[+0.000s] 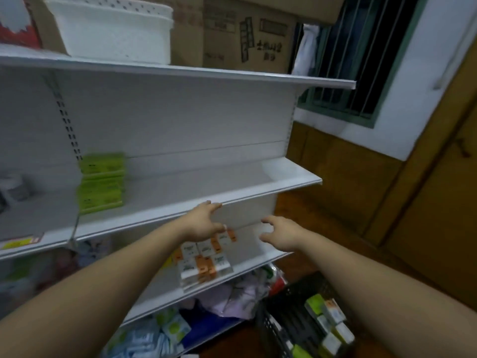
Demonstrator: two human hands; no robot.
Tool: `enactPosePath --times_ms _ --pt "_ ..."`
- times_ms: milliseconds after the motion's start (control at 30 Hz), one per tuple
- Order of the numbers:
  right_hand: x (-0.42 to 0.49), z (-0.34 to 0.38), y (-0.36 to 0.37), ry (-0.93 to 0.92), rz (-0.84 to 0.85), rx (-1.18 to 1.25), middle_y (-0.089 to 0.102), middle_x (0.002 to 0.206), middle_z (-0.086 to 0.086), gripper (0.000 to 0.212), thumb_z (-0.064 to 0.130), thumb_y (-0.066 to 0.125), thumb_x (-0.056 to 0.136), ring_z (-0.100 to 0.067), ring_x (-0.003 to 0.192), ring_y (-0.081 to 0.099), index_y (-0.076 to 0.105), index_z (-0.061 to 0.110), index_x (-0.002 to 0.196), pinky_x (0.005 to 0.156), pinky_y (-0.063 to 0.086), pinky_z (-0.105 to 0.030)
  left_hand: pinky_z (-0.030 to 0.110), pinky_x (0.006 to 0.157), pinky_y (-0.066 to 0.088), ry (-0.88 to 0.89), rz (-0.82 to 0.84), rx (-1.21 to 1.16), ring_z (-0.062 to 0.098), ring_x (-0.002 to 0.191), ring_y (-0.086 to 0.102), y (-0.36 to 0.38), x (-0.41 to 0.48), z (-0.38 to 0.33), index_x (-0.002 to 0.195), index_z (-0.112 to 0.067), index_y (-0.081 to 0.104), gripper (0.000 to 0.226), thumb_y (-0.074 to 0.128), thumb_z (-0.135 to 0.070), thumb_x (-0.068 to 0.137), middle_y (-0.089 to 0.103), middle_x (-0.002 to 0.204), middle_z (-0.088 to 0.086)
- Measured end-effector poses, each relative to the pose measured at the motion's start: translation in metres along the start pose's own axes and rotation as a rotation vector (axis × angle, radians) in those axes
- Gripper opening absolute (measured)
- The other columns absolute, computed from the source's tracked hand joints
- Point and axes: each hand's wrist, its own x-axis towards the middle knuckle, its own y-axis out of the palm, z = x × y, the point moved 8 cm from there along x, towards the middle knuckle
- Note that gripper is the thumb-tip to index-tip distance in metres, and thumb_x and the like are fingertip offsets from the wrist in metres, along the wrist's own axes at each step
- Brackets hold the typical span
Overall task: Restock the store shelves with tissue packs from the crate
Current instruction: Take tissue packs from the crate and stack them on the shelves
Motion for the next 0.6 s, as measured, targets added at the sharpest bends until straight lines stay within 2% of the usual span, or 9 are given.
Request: enactPosePath --times_ms 167,300,433,600 --pt "-0.072 -0.138 -0.006 0.132 0.034 -0.029 0.035 0.151 -0.007 0.063 0.039 0.055 0.092 -0.024 0.134 0.039 0.032 0.017 0.146 0.103 0.035 -0.027 0.029 0.117 0.015 0.038 0.129 0.002 0.02 0.146 0.011 0.103 0.003 -0.111 0.148 -0.014 0.021 0.075 0.06 -0.038 0.088 0.013 0.157 0.01" --pt "-0.118 -0.215 -0.008 0.225 0.072 -0.008 0.032 0.152 -0.007 0.064 0.043 0.053 0.093 -0.025 0.136 0.037 0.028 0.019 0.148 0.105 0.035 -0.03 0.03 0.115 0.013 0.115 0.236 0.021 0.021 0.146 0.009 0.165 -0.004 -0.188 0.149 -0.018 0.019 0.073 0.058 -0.036 0.09 0.009 0.158 0.011" --pt "-0.146 -0.264 -0.003 0.281 0.085 0.051 0.031 0.153 -0.005 0.067 0.045 0.052 0.093 -0.026 0.135 0.037 0.025 0.02 0.148 0.106 0.037 -0.034 0.034 0.116 0.015 0.161 0.296 0.057 0.024 0.145 0.012 0.199 -0.002 -0.234 0.149 -0.019 0.019 0.071 0.056 -0.036 0.09 0.007 0.158 0.01" --pt "-0.169 -0.3 0.008 0.335 0.09 0.103 0.033 0.151 -0.007 0.063 0.043 0.051 0.094 -0.027 0.13 0.042 0.026 0.02 0.148 0.097 0.04 -0.033 0.034 0.115 0.022 0.186 0.356 0.089 0.025 0.143 0.022 0.234 0.004 -0.256 0.149 -0.018 0.021 0.072 0.058 -0.036 0.089 0.015 0.157 0.009"
